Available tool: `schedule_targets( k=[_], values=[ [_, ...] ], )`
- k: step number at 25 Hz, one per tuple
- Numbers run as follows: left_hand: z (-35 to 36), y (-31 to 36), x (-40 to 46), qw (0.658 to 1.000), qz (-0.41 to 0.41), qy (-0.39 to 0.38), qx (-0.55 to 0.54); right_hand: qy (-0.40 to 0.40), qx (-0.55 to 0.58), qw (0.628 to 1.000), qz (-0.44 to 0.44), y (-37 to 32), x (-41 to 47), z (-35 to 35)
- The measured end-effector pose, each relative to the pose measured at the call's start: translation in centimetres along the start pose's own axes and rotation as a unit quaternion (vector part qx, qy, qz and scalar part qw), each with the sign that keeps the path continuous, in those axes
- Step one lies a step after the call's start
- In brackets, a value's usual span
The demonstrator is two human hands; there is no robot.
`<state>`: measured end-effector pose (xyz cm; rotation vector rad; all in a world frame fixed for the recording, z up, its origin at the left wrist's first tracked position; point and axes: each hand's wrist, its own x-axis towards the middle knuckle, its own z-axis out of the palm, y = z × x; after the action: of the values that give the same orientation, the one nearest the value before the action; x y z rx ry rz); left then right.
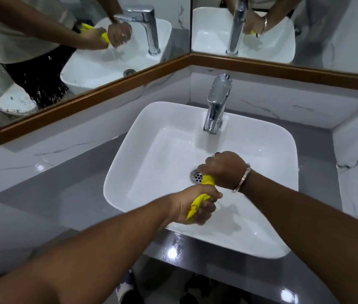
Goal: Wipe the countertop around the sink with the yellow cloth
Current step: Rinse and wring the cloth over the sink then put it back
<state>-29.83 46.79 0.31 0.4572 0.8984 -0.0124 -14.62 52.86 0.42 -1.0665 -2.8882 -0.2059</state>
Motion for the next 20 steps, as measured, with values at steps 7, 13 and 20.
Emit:
schedule_targets(
  k=[7, 13, 20],
  values=[
    [-1.1, 0.0, -1.2, 0.858, 0.089, 0.241, 0.444, -0.045, 0.1, 0.989, 0.098, -2.2, -1.7, 0.6],
    [-2.3, 0.8, -5.6, 0.588, 0.253, 0.363, 0.676, -0.166, 0.241, 0.945, 0.147, -2.2, -2.9, -4.7],
    [-1.2, 3.6, -10.3, 0.672, 0.247, 0.27, 0.644, -0.181, 0.349, 0.899, 0.193, -1.8, -2.7, -9.4]
  ],
)
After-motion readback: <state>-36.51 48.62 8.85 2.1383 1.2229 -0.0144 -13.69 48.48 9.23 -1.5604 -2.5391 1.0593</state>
